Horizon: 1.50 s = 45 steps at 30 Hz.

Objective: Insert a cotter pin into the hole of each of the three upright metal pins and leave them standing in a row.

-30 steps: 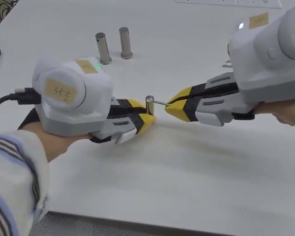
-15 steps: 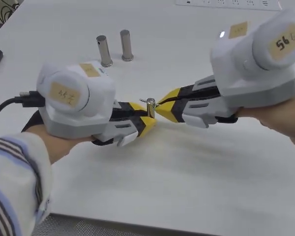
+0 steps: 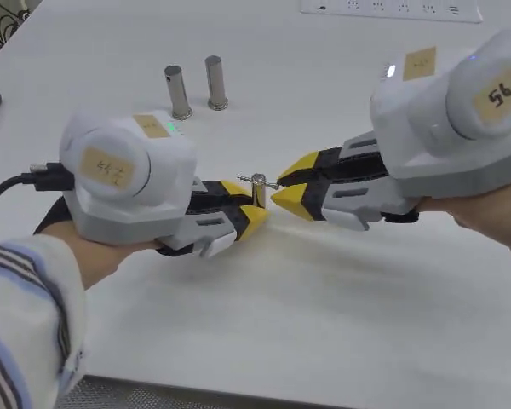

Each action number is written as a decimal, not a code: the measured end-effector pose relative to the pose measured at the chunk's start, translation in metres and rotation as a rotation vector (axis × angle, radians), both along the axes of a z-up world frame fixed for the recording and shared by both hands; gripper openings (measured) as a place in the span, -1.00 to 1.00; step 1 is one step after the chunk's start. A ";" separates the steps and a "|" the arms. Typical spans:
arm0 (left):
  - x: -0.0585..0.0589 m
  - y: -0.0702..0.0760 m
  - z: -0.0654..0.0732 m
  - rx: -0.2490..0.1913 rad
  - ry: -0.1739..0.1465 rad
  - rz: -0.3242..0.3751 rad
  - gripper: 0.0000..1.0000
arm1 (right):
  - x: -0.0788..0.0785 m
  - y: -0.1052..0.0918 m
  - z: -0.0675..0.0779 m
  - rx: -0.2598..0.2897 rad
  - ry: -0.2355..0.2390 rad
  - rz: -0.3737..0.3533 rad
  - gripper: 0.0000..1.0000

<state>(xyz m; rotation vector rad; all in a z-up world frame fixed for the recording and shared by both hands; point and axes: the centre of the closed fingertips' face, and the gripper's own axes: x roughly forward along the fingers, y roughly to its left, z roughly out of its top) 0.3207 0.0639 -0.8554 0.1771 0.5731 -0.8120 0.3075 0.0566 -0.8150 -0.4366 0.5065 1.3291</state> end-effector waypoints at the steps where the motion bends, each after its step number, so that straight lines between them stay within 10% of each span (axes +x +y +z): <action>1: 0.000 0.000 0.000 -0.001 0.000 0.000 -0.85 | 0.000 0.000 0.001 0.002 0.001 -0.002 -0.85; 45: 0.001 0.000 -0.001 -0.009 0.009 0.017 -0.85 | 0.007 0.015 -0.002 0.063 0.093 -0.061 -0.73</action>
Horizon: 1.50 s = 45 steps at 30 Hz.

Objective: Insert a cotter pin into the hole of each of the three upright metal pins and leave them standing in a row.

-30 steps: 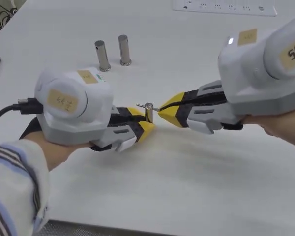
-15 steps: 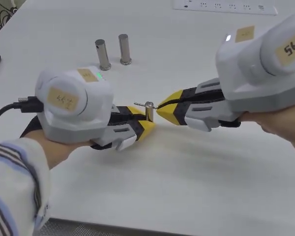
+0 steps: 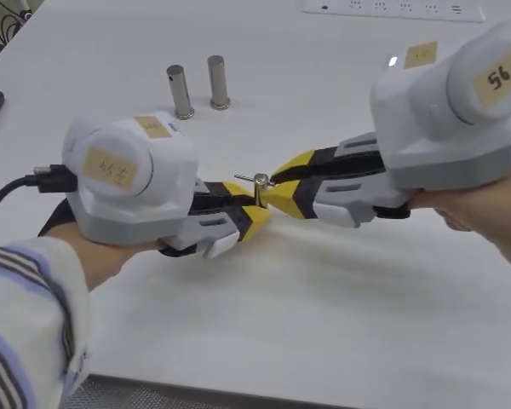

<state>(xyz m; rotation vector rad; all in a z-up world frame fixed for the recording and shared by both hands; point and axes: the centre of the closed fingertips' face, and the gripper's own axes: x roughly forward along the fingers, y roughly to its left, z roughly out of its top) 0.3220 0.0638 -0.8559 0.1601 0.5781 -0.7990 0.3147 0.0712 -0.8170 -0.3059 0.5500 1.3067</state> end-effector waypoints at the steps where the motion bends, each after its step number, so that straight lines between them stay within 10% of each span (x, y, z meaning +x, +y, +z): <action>1: 0.000 0.000 0.000 0.003 -0.001 -0.001 -0.85 | 0.001 0.000 0.000 0.002 0.002 -0.005 -0.73; 45: 0.000 0.004 0.003 0.003 0.012 -0.005 -0.85 | 0.000 0.012 -0.007 0.001 -0.033 0.006 -0.80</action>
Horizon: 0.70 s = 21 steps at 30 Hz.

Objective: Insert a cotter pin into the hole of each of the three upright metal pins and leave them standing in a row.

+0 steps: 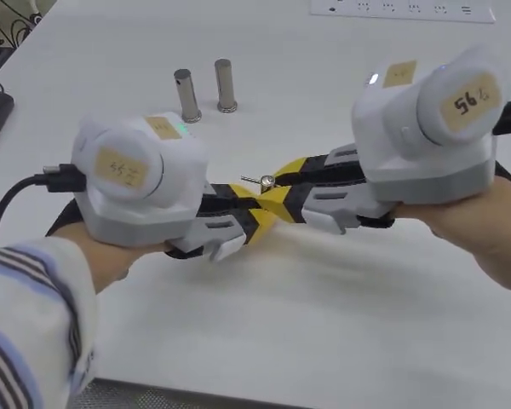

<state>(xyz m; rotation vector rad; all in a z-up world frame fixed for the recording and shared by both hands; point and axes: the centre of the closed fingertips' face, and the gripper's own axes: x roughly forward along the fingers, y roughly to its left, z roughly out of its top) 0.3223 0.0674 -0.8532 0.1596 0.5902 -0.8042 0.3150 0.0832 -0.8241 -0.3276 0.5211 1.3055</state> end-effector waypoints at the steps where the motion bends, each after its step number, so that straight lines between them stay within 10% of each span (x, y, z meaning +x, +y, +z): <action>1: 0.000 0.000 0.001 -0.005 0.001 0.001 -0.85 | 0.000 0.001 0.001 0.005 -0.002 0.006 -0.80; 21: -0.009 0.037 0.008 -0.007 0.035 0.021 -0.16 | 0.033 0.000 0.012 0.018 -0.041 0.148 -0.80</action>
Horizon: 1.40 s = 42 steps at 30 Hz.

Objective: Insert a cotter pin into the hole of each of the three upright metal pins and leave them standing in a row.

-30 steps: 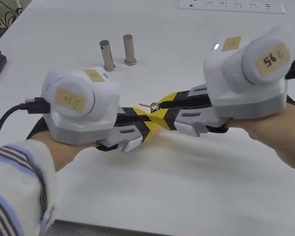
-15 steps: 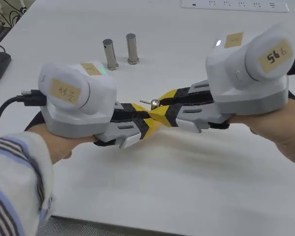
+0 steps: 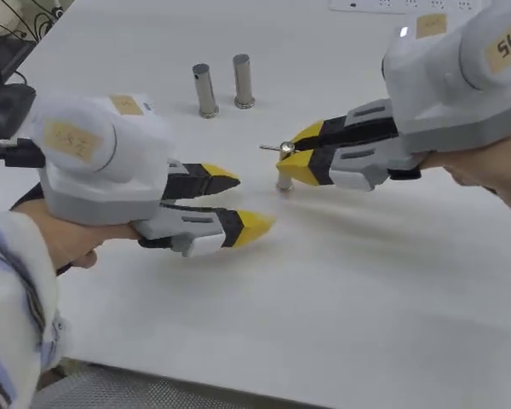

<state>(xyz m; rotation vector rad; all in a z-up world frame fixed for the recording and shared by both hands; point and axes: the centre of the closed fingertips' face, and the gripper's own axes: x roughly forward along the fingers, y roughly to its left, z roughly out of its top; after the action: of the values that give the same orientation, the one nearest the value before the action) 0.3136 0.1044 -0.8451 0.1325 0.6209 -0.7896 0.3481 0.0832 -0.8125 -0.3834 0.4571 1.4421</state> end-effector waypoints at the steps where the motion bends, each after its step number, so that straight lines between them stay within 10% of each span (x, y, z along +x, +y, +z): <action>1: -0.001 0.003 -0.001 0.004 0.006 0.007 -0.12 | 0.002 -0.001 0.000 -0.002 -0.001 0.004 -0.80; 13: -0.008 0.017 -0.007 0.026 0.042 0.046 -0.07 | 0.015 -0.006 -0.006 -0.009 0.014 0.021 -0.80; 42: 0.002 0.038 0.004 0.045 0.011 0.152 -0.10 | 0.006 -0.009 -0.014 -0.012 0.061 0.025 -0.69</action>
<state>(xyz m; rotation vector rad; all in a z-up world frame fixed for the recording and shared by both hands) 0.3153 0.1429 -0.8407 0.1207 0.6518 -0.6305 0.3543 0.0744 -0.8261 -0.3567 0.5124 1.4787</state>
